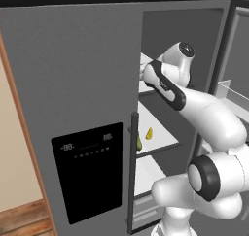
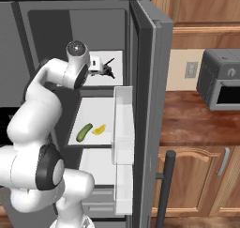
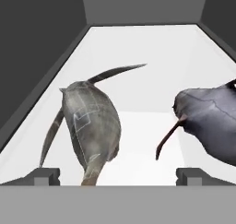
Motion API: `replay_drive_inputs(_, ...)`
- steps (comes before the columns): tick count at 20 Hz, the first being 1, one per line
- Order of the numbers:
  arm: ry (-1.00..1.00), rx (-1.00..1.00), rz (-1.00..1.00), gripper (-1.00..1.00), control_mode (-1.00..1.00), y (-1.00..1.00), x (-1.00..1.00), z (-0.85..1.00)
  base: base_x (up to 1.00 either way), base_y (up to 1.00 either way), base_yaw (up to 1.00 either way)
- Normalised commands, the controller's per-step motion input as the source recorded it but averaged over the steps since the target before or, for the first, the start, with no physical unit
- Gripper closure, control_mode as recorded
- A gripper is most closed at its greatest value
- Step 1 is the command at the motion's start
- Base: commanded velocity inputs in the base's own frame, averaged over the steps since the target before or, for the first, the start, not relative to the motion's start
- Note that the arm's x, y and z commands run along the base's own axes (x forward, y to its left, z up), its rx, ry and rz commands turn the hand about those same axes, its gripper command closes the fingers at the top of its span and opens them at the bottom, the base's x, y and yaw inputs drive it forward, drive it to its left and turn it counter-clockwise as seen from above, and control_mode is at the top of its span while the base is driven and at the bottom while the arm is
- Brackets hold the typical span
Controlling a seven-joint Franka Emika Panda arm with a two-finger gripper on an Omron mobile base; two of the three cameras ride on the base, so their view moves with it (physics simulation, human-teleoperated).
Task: Gather the lemon wedge and cucumber from the fridge and place them on a tray on the dining counter. Then gather the fishs from the fridge and place them on the other tray.
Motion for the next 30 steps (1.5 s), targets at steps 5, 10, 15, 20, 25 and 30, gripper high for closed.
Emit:
replay_drive_inputs(5,0.0,0.0,0.05,-1.0,-1.0,0.0,0.38,-0.08,0.0,0.0,0.0)
replay_drive_inputs(10,0.0,0.0,0.08,-1.0,-1.0,0.0,0.46,-0.08,0.0,0.0,0.0)
replay_drive_inputs(15,0.0,0.0,0.06,-1.0,-1.0,0.02,0.43,-0.16,0.0,0.0,0.0)
replay_drive_inputs(20,0.0,-0.04,0.03,-1.0,-1.0,0.19,0.08,-0.43,0.0,0.0,0.0)
replay_drive_inputs(25,0.0,-0.1,0.01,1.0,-1.0,0.41,0.0,-0.66,0.0,0.0,0.0)
replay_drive_inputs(30,0.0,-0.05,0.01,1.0,-1.0,0.24,0.0,-0.49,0.0,0.0,0.0)
